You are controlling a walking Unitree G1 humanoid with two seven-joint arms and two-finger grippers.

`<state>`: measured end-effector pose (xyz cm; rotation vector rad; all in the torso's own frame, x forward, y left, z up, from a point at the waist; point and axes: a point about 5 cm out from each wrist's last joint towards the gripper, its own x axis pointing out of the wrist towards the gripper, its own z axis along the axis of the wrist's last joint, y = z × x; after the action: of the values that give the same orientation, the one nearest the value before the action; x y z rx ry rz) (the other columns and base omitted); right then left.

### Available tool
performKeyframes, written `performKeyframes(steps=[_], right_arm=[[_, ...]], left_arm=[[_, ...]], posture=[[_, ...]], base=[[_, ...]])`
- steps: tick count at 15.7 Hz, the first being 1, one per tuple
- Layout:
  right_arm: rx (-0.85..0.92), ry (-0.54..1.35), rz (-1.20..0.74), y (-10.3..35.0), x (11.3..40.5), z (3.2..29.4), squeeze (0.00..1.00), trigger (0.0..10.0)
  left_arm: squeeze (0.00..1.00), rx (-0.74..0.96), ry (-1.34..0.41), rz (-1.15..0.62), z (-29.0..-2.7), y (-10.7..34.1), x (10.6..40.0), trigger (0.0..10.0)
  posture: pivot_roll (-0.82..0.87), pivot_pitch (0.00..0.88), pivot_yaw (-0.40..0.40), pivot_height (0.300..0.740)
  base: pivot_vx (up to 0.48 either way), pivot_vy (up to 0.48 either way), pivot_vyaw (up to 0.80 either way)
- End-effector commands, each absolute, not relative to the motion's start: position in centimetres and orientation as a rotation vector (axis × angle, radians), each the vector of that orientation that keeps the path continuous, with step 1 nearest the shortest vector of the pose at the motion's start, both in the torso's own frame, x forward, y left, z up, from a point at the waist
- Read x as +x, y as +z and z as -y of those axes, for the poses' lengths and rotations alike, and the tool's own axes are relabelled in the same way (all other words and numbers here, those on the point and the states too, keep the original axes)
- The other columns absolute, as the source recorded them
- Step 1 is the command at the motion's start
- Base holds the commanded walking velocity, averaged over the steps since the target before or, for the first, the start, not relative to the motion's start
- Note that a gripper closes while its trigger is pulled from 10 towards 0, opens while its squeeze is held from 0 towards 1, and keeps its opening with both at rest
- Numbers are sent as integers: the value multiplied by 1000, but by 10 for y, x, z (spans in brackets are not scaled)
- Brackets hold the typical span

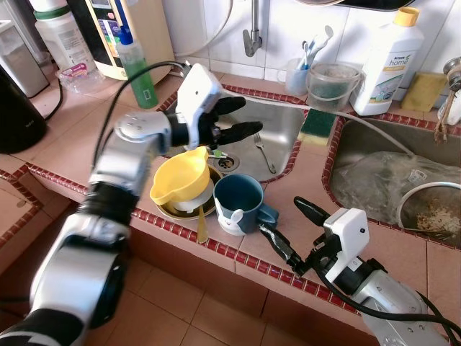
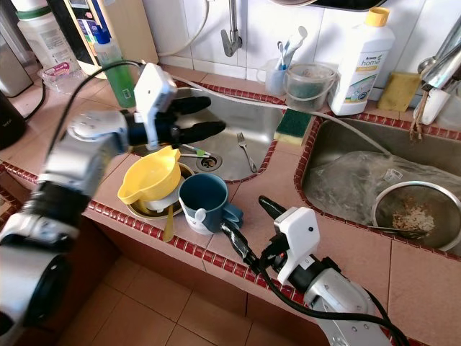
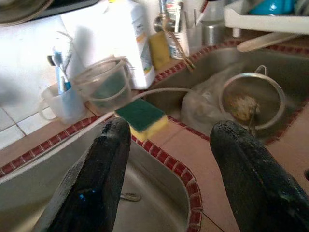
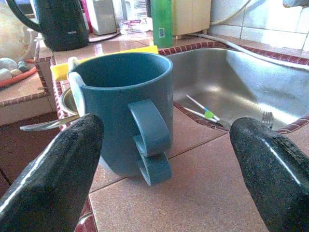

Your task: Kitchen organization

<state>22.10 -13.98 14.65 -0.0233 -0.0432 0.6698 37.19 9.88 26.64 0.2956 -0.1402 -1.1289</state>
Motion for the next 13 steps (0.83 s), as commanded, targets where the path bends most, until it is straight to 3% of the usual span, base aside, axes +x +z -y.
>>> performKeyframes(steps=[1, 6, 13], right_arm=[[-21, 688, 36, 146, 220, 138, 0, 10000], [-25, 694, 31, 144, 220, 138, 0, 10000], [-30, 702, 29, 144, 219, 138, 0, 10000]], left_arm=[[0, 326, -1180, 118, -102, 265, 365, 10000], [0, 425, -1352, -2, -100, 241, 334, 10000], [0, 502, -1295, -34, -81, 230, 333, 10000]], posture=[[-171, 98, 102, 740], [-172, 88, 103, 740], [-184, 76, 104, 740]], base=[[0, 0, 0], [0, 0, 0], [0, 0, 0]])
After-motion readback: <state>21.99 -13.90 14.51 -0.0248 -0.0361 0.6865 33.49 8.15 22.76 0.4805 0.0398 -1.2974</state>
